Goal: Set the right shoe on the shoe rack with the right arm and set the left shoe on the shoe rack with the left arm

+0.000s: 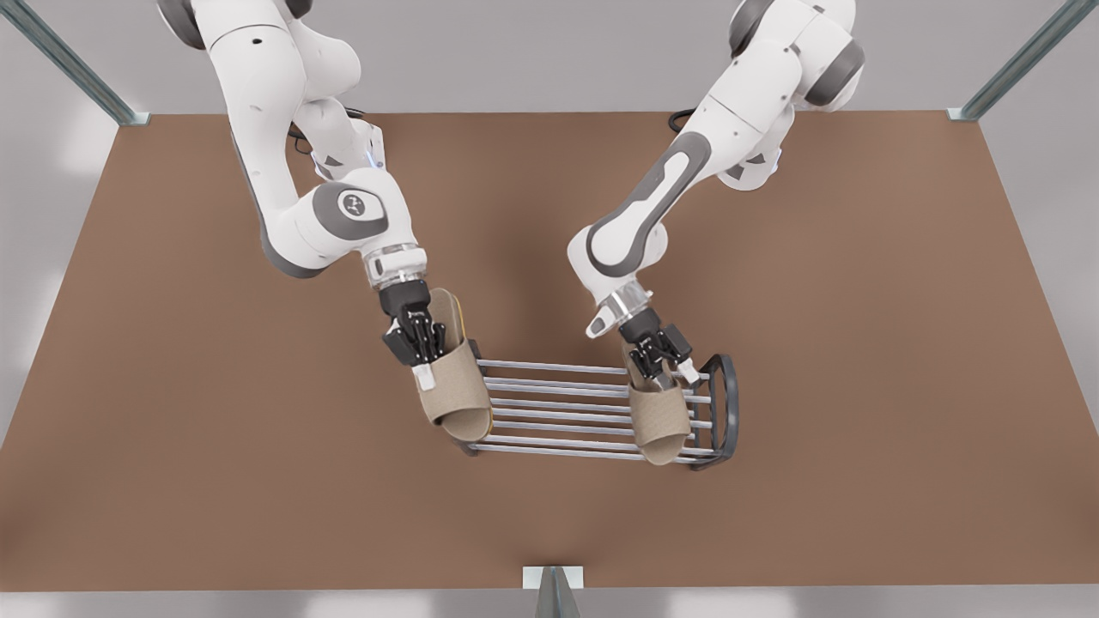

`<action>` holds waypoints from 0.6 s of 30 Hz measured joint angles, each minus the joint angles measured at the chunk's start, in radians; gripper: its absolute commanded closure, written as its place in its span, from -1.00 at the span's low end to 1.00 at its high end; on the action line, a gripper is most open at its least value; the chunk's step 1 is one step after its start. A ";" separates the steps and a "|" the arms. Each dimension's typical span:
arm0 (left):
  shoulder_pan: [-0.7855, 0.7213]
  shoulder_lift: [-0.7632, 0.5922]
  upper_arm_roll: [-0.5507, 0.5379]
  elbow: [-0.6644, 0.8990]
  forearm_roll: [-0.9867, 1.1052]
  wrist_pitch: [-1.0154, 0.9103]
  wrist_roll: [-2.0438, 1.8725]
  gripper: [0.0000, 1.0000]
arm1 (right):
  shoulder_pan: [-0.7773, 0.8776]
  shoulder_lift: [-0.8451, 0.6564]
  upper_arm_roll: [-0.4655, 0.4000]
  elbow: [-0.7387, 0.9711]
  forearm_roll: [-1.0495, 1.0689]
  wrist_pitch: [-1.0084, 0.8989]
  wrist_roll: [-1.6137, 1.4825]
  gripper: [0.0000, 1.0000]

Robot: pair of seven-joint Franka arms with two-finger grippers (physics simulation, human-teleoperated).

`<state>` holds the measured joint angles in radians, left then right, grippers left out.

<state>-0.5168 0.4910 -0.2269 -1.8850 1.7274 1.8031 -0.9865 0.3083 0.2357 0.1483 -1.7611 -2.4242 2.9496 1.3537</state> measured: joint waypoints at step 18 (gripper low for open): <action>0.066 -0.244 0.594 0.488 -1.669 -0.139 0.232 -1.00 | 0.365 0.192 -0.134 0.143 0.471 -0.235 -0.079 0.57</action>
<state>-0.4510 0.2472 0.3674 -1.3975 0.0581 1.6645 -0.7549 0.6735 0.4280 0.0139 -1.6185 -1.9530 2.7151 1.2751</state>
